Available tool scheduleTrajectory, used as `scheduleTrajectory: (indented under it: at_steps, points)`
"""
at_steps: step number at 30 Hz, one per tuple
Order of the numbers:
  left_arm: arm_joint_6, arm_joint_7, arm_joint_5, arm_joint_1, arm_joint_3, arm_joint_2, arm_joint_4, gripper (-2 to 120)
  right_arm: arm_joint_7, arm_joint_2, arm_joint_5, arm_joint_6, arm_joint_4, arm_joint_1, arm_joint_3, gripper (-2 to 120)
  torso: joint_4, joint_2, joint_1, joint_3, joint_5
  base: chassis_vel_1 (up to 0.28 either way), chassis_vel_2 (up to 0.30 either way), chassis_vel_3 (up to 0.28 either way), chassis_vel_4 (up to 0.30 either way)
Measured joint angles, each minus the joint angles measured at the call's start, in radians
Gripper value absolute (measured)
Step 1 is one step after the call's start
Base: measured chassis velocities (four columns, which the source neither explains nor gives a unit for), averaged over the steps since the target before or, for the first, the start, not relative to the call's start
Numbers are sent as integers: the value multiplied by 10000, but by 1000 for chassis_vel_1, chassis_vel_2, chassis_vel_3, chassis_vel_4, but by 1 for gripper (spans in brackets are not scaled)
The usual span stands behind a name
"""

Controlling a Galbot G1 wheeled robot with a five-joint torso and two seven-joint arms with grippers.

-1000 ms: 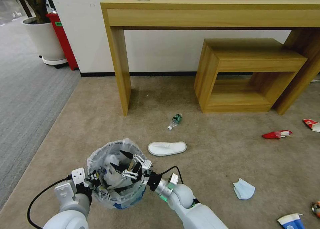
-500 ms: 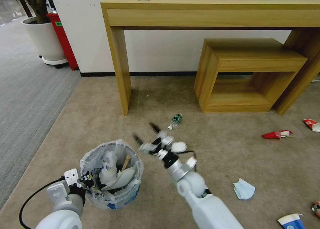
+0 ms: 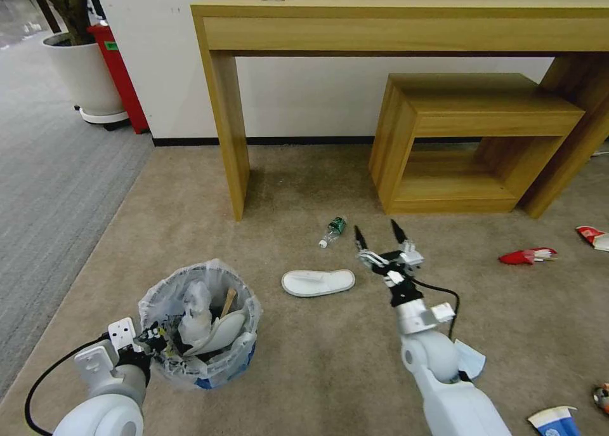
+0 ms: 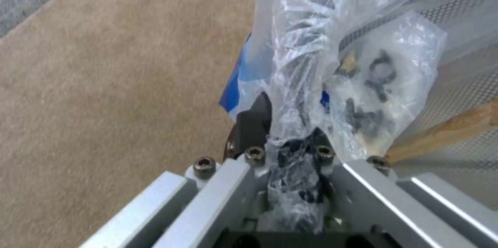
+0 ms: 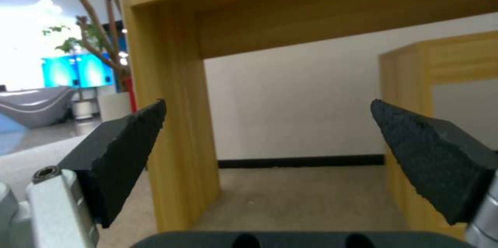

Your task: Pick up the trash bin and place the garbage on the floor into it.

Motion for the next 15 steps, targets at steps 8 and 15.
scheduleTrajectory:
  at_steps: [8, 15]
  points:
    - [-15, 25, 31, 138, -101, 9, -325, 1, -7, 38, 5, 173, -36, -288, 268, 100, 1, 0, 0, 0, -2, 0, 0, 0, 0]
    - [-25, 27, 29, 263, -227, 6, -451, 1, 33, 101, -73, 177, -20, -341, 250, 100, 2, 1, 0, 0, -2, 0, 0, 0, 0]
